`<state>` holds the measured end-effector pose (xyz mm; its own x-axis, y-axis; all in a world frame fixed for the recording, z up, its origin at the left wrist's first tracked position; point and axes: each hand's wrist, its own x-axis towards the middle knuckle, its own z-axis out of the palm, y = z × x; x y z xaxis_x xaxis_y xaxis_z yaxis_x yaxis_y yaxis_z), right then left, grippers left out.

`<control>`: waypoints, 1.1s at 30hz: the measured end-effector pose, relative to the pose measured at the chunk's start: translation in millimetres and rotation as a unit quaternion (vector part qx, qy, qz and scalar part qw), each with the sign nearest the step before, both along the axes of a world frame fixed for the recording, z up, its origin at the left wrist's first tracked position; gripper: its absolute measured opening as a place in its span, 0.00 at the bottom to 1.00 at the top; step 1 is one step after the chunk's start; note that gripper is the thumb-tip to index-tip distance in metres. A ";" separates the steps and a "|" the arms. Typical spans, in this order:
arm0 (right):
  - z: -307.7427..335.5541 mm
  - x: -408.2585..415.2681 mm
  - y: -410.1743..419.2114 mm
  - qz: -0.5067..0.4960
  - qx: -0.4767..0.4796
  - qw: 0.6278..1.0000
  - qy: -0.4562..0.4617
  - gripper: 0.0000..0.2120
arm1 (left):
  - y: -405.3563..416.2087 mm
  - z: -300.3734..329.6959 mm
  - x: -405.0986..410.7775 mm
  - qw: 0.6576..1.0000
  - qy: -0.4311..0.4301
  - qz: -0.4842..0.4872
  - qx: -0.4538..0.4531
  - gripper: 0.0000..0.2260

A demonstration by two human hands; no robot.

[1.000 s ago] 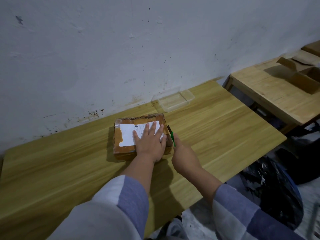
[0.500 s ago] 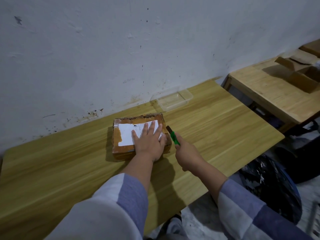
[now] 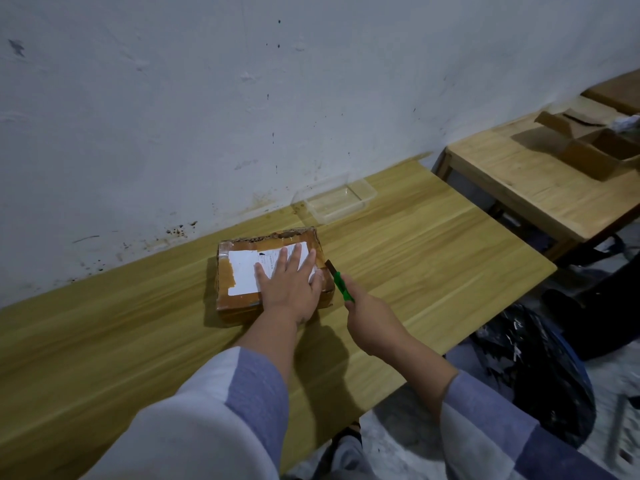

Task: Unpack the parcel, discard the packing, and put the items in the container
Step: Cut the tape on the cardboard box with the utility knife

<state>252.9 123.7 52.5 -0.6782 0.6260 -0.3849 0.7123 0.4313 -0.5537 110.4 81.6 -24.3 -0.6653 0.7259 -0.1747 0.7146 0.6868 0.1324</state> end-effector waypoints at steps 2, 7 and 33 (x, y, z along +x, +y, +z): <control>-0.5 0.1 -0.1 -0.007 -0.003 1.000 0.002 0.30 | 0.0 -0.2 -1.2 1.000 -0.002 0.000 0.000 0.24; -0.6 -0.3 -4.3 -0.004 0.001 1.000 0.002 0.31 | -3.9 -1.5 -4.8 1.000 0.001 0.002 0.000 0.24; -10.5 -36.2 15.2 -0.038 0.003 0.998 0.047 0.27 | -7.7 5.1 -4.8 1.000 -0.014 -0.002 0.015 0.24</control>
<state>216.7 138.9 42.1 -0.6617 0.6788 -0.3185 0.6882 0.3811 -0.6174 105.6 73.9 -19.2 -0.6572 0.7339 -0.1718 0.7135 0.6792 0.1720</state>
